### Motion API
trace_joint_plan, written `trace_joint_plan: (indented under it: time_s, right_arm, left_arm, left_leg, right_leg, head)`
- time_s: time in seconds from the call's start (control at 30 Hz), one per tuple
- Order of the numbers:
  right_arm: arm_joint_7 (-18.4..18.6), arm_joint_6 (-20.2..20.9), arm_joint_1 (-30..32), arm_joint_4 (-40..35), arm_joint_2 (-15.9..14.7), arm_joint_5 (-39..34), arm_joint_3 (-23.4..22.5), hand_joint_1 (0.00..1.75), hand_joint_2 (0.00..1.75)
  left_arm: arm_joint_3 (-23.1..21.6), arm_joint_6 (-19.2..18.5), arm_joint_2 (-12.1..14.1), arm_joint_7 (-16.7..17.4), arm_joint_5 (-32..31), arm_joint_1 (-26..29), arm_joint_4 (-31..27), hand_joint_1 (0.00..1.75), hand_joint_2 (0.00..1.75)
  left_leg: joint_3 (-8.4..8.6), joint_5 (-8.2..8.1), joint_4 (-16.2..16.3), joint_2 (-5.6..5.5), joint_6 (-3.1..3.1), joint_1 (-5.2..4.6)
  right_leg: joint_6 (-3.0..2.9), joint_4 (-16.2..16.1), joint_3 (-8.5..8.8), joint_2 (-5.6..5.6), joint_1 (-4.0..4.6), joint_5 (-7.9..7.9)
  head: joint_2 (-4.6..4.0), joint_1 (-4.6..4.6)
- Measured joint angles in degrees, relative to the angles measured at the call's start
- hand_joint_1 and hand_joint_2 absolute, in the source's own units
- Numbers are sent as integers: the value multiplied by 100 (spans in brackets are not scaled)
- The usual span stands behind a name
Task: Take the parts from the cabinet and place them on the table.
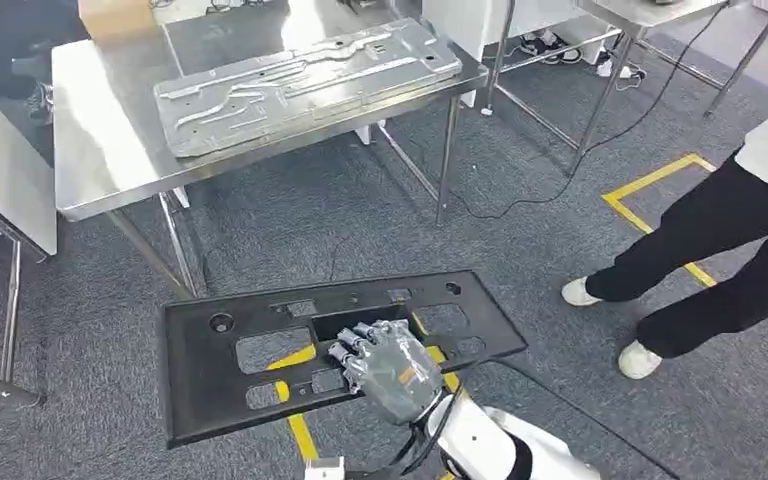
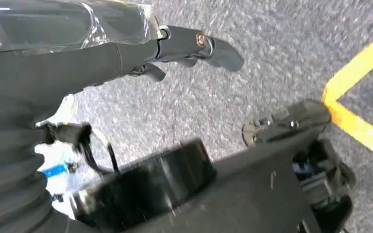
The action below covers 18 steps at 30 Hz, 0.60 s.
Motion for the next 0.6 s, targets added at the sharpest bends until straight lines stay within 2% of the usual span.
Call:
trace_joint_plan:
  time_s: [0.07,0.1,0.13,0.17,0.23,0.27,0.3,0.33,0.4,0.43,0.47,0.5,0.53,0.57,0.6]
  right_arm:
    - [0,2,23,2,-4,0,0,175,175]
    - [0,4,35,4,-13,0,2,175,175]
    - [0,4,44,7,-18,0,2,175,175]
    - [0,4,49,7,-20,0,2,175,175]
    - [0,2,48,4,-20,0,2,175,175]
    - [0,2,53,9,-22,0,2,175,175]
    - [2,4,53,15,-33,0,7,175,175]
    - [-2,0,38,4,-31,2,4,175,175]
    - [2,2,36,4,-37,0,4,175,175]
    - [2,0,37,2,-33,0,4,175,175]
    - [2,0,27,2,-22,0,2,175,175]
    - [15,0,18,2,-22,0,0,175,175]
    - [11,0,8,2,-15,0,0,175,175]
    - [11,0,15,2,-15,0,2,175,175]
    - [11,2,27,2,-17,2,2,175,175]
  left_arm:
    - [0,6,-2,2,-2,1,0,0,175]
    - [0,7,-2,2,-7,15,0,0,175]
    - [0,4,-2,2,-7,26,0,0,175]
    - [-2,-2,-7,2,-7,43,0,0,175]
    - [-2,0,-7,2,-9,49,0,0,175]
    - [-2,-2,-11,2,-9,57,0,0,175]
    - [-2,5,-15,2,-9,40,0,0,175]
    - [-2,0,-11,4,-5,28,0,0,175]
    - [-2,-9,-20,9,-9,41,0,0,175]
    - [-4,-2,-2,11,-9,38,2,0,175]
    - [-4,0,-22,11,-9,36,-2,0,175]
    - [-4,0,-28,11,-9,21,-2,0,175]
    - [-4,0,-28,11,-9,6,-2,0,175]
    - [0,0,-26,7,2,6,-2,0,175]
    - [2,0,-22,-9,2,-13,-2,0,175]
  left_leg:
    - [53,-70,1,2,24,-40]
    - [92,-111,3,0,33,-62]
    - [141,-155,3,-3,41,-86]
    - [213,-208,3,-6,48,-107]
    - [379,-326,1,-9,47,-134]
    - [388,-384,-17,-4,42,-125]
    - [440,-401,-14,-18,21,-135]
    - [403,-424,-19,-11,-16,-124]
    - [457,-417,-4,-13,-50,-125]
    - [458,-417,68,-16,-59,-178]
    - [321,-407,325,-3,-92,-172]
    - [96,-435,715,-5,-143,-123]
    - [-204,-559,1171,-3,-206,-52]
    - [-494,-792,1578,-1,-267,8]
    - [-701,-986,1846,1,-318,45]
  right_leg:
    - [41,837,-557,-2,6,-328]
    - [36,1126,-809,-1,33,-413]
    - [21,1123,-910,-1,55,-340]
    - [-46,855,-875,0,82,-121]
    - [-145,-156,-526,1,148,546]
    - [-246,-504,-382,18,201,793]
    - [-238,-515,-462,14,221,616]
    - [-257,-559,-430,16,235,730]
    - [-332,-605,-402,4,234,721]
    - [-341,-637,-323,14,158,727]
    - [-353,-676,-256,8,139,709]
    - [-381,-686,-230,5,115,690]
    - [-374,-686,-221,8,105,662]
    - [-362,-686,-199,13,101,625]
    - [-343,-686,-168,11,89,588]
  head:
    - [0,-2]
    - [0,-2]
    - [0,-2]
    - [0,-2]
    - [0,-2]
    - [0,-7]
    - [-4,-22]
    - [0,-11]
    - [0,-9]
    - [0,-9]
    - [-2,-22]
    - [0,-59]
    - [0,-63]
    - [0,-61]
    - [0,-63]
